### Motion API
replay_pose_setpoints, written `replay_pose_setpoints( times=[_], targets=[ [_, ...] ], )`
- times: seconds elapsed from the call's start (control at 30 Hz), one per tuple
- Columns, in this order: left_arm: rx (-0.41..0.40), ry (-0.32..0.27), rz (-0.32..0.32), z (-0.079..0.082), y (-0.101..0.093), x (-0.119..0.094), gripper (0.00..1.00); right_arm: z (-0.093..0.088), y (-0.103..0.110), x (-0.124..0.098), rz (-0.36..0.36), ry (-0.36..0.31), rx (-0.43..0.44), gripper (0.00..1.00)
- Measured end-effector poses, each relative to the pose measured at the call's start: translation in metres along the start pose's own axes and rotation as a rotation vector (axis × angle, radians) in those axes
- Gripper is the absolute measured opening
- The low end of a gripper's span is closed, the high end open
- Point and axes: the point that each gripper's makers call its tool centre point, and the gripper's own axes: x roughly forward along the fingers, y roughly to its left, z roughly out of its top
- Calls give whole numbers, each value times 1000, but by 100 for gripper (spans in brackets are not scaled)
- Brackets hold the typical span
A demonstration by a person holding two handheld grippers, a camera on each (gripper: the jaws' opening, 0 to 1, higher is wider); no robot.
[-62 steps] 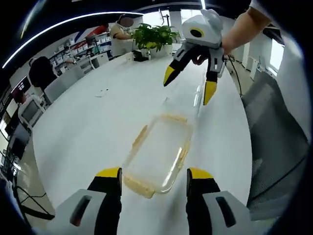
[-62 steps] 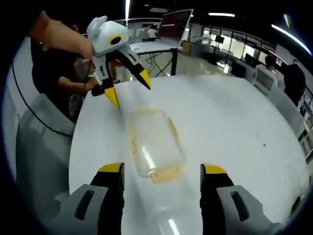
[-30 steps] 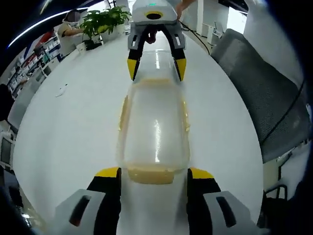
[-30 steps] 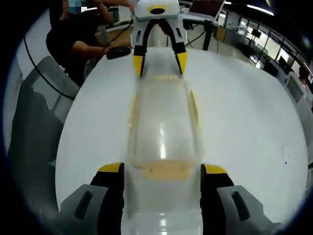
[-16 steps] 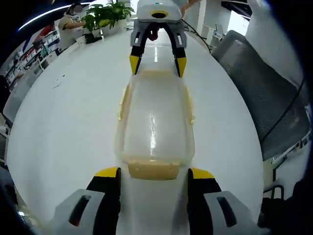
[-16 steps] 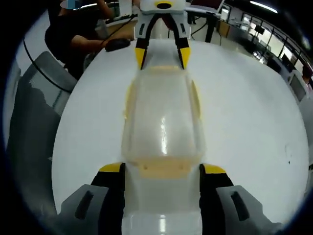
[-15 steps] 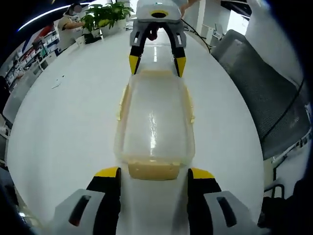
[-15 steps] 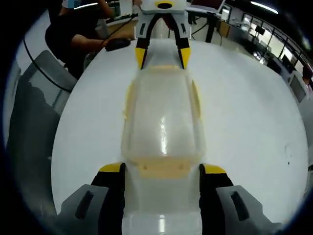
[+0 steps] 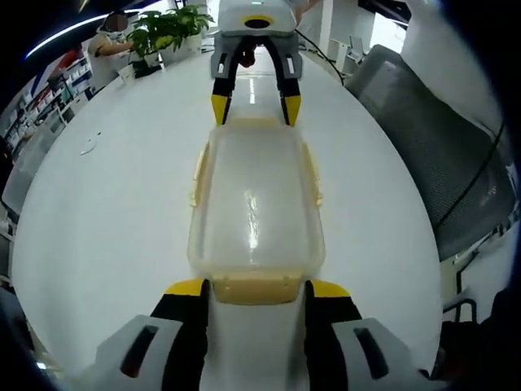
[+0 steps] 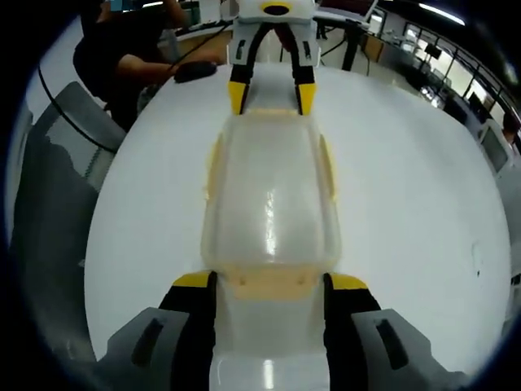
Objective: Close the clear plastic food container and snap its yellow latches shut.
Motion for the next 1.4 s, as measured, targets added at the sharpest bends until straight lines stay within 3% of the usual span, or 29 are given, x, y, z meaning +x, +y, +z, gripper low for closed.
replay_pose_setpoints(
  times=[0.53, 1.0, 1.4],
  targets=[
    [1, 13, 2, -1, -2, -1, 34, 0, 2, -2, -2, 16, -2, 38],
    [-7, 26, 12, -2, -3, -3, 33, 0, -1, -1, -15, 13, -9, 36],
    [-17, 32, 29, 15, -5, -35, 32, 14, 2, -26, -33, -8, -15, 36]
  ],
)
